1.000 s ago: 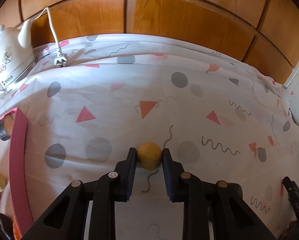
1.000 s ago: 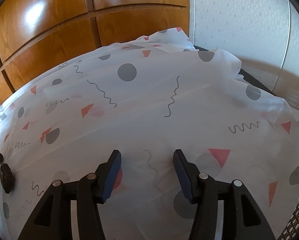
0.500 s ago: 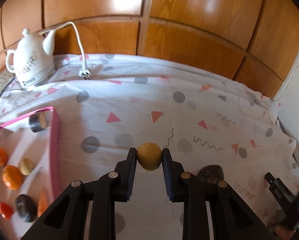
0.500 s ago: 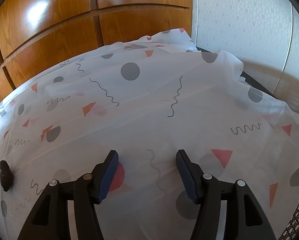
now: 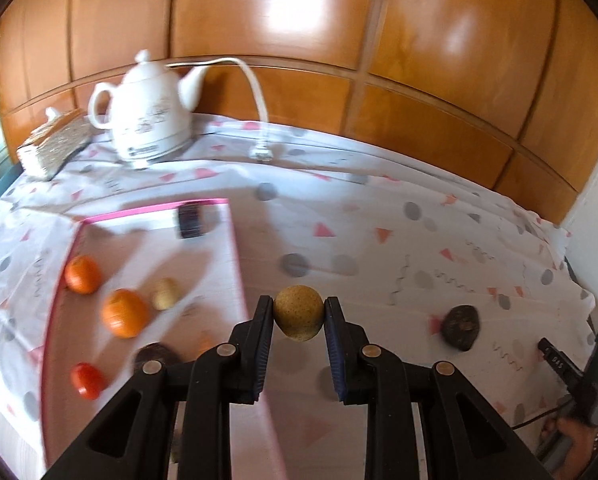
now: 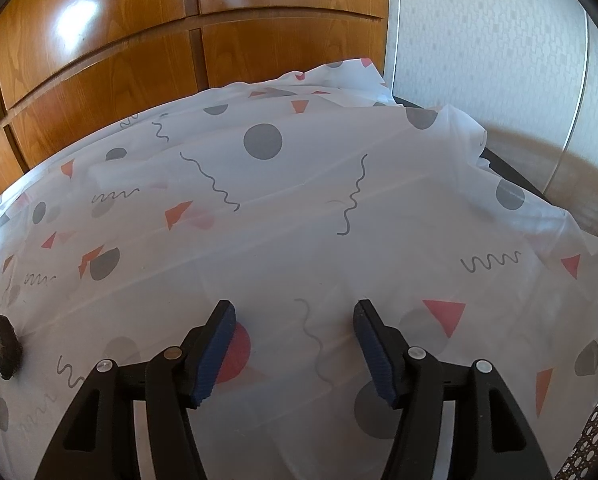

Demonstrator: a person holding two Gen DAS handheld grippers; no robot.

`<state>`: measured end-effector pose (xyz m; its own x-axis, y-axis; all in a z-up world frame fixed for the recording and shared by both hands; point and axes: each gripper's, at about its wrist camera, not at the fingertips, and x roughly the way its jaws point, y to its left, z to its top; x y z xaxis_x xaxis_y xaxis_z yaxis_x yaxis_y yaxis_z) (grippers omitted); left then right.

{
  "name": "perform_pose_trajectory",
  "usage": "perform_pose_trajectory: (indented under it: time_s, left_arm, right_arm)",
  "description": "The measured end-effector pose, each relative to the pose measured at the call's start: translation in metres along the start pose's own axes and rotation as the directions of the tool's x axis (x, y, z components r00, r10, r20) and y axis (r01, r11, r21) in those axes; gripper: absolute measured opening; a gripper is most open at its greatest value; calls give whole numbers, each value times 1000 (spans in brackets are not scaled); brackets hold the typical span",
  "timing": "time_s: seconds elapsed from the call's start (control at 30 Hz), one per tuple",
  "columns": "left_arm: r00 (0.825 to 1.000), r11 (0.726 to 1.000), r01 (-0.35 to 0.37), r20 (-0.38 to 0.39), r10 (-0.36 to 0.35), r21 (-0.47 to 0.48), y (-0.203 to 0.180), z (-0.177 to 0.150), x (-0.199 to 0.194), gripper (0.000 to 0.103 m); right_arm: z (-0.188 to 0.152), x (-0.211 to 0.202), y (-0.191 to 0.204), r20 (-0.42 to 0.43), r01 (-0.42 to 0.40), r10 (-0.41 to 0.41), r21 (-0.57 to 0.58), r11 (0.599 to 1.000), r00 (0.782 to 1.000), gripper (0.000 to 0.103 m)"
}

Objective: Organize fruits
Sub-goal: 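Carry the yellow fruit into the tray and open the left gripper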

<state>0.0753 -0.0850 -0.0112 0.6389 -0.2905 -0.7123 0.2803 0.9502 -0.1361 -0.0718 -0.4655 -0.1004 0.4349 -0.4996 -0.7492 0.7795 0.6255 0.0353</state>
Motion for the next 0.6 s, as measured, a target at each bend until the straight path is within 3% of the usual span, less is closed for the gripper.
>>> perform_pose_trajectory:
  time_s: [0.33,0.6]
  left_arm:
    - [995,994,-90,25,92,-68,54,-18,-20,26]
    - [990,980,-141,-6,141,-143,94,-37,-24,26]
  right_arm:
    - [0,1,2,1,13,-13,-11,1000,1000,63]
    - [0,1,4,1,24,-24,-16,1000,1000,63]
